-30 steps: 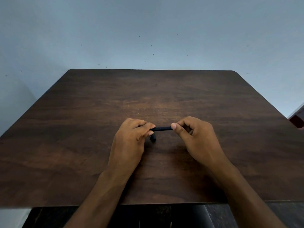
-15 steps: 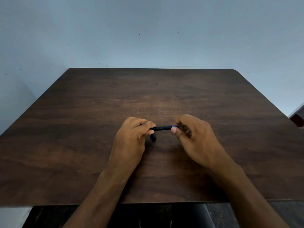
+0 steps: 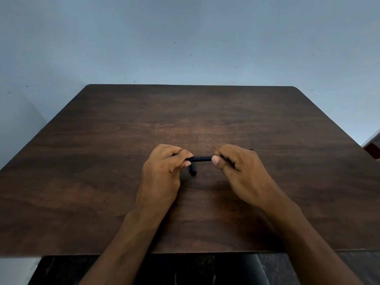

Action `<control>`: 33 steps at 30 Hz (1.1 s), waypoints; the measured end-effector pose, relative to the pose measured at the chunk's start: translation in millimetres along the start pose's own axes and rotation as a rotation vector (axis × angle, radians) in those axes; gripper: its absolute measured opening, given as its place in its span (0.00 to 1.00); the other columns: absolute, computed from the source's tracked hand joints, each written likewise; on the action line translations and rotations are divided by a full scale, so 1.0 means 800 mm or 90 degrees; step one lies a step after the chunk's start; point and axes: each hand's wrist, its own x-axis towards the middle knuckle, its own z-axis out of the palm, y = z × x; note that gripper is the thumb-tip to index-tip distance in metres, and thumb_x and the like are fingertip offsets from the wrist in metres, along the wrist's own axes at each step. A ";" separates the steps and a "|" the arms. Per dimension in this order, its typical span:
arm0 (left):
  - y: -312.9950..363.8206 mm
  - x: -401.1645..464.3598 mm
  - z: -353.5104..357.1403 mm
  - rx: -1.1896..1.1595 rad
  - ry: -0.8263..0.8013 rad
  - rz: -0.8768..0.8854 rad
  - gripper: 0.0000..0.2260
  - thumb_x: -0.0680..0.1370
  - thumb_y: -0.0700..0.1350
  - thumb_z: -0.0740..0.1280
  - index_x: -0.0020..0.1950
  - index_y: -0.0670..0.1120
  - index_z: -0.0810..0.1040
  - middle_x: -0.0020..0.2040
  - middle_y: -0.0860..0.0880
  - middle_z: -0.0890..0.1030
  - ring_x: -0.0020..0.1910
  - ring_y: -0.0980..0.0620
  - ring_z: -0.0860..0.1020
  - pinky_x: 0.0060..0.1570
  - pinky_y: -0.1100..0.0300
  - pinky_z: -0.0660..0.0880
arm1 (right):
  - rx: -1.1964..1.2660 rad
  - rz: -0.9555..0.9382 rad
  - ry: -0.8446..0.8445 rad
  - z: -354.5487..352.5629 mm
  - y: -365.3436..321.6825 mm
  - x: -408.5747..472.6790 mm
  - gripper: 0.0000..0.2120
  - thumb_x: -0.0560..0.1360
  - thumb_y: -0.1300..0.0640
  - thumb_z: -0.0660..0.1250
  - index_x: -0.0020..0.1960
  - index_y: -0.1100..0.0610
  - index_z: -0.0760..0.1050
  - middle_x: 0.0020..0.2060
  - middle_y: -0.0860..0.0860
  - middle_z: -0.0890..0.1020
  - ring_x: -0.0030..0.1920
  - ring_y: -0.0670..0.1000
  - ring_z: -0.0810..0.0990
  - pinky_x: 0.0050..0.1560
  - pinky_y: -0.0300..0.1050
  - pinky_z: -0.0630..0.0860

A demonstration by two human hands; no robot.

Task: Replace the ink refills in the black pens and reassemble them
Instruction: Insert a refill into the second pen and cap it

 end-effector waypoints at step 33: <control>0.000 0.002 -0.005 0.036 0.011 -0.128 0.10 0.75 0.35 0.71 0.55 0.43 0.84 0.48 0.49 0.83 0.50 0.57 0.73 0.51 0.79 0.64 | -0.095 0.375 -0.209 0.054 -0.054 0.054 0.13 0.79 0.53 0.68 0.62 0.57 0.78 0.50 0.53 0.81 0.48 0.50 0.81 0.53 0.49 0.82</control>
